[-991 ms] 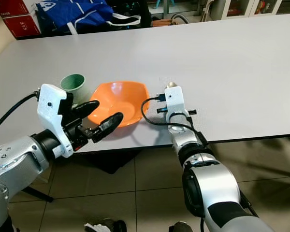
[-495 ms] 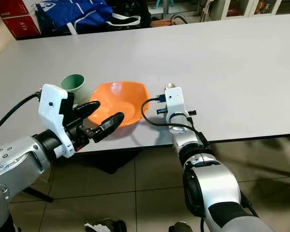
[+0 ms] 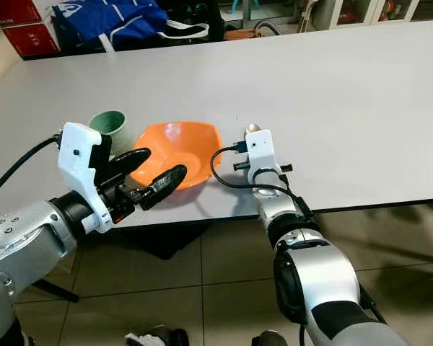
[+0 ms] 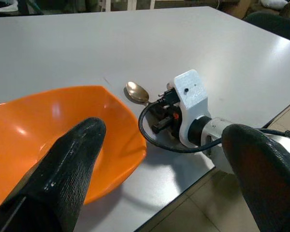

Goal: Setting the table

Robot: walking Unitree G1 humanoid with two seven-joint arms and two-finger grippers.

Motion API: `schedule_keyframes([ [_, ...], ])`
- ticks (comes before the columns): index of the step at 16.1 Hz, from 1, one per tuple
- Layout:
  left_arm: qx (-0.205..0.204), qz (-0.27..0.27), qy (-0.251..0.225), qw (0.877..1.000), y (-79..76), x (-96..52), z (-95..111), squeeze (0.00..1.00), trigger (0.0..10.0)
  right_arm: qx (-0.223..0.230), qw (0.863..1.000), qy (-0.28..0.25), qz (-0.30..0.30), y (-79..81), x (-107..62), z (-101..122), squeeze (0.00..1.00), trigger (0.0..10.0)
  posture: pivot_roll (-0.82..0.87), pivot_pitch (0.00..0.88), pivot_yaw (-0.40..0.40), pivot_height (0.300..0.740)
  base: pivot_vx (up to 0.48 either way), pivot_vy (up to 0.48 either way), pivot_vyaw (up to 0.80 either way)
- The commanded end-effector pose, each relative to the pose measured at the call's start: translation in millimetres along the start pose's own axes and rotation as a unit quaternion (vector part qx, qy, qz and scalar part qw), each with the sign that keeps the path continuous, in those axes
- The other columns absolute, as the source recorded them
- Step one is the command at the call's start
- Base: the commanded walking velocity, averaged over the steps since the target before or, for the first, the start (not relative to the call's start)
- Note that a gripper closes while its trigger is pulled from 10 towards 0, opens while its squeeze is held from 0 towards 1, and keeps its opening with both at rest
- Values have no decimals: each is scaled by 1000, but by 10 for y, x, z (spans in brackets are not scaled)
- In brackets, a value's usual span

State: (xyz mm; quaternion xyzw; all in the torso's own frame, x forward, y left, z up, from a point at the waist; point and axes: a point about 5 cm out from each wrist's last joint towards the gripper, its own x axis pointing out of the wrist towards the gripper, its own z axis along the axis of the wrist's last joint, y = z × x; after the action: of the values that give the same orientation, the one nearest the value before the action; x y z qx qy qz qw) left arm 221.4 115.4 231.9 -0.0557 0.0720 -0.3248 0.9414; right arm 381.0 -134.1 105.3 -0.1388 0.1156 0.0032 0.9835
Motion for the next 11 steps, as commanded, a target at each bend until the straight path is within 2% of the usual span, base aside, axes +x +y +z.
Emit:
schedule_keyframes([
  [1, 5, 1, 2, 1000, -3, -8, 10, 0, 10000, -3, 1000, 23, 10, 45, -30, -124, 0, 0, 85, 129, 134, 740, 0, 0, 0],
  [7, 3, 2, -1, 1000, -5, 2, 8, 0, 10000, -16, 1000, 25, 4, 18, -29, -132, 0, 0, 78, 119, 131, 740, 0, 0, 0],
  [8, 3, 2, -1, 1000, -7, 4, 9, 0, 10000, -18, 999, 30, -3, 3, -28, -142, 161, 8314, 76, 116, 132, 740, 0, 0, 0],
  [9, 3, 2, -1, 1000, -7, 6, 10, 0, 10000, -19, 999, 33, -5, -3, -29, -150, 475, 10000, 75, 115, 132, 740, 0, 0, 0],
  [10, 3, 1, -1, 1000, -7, 9, 11, 0, 10000, -19, 999, 35, -4, -2, -29, -154, 655, 10000, 75, 114, 132, 740, 0, 0, 0],
  [11, 3, 1, -2, 1000, -7, 9, 12, 0, 10000, -18, 999, 35, -3, -2, -30, -156, 886, 10000, 73, 114, 133, 740, 0, 0, 0],
])
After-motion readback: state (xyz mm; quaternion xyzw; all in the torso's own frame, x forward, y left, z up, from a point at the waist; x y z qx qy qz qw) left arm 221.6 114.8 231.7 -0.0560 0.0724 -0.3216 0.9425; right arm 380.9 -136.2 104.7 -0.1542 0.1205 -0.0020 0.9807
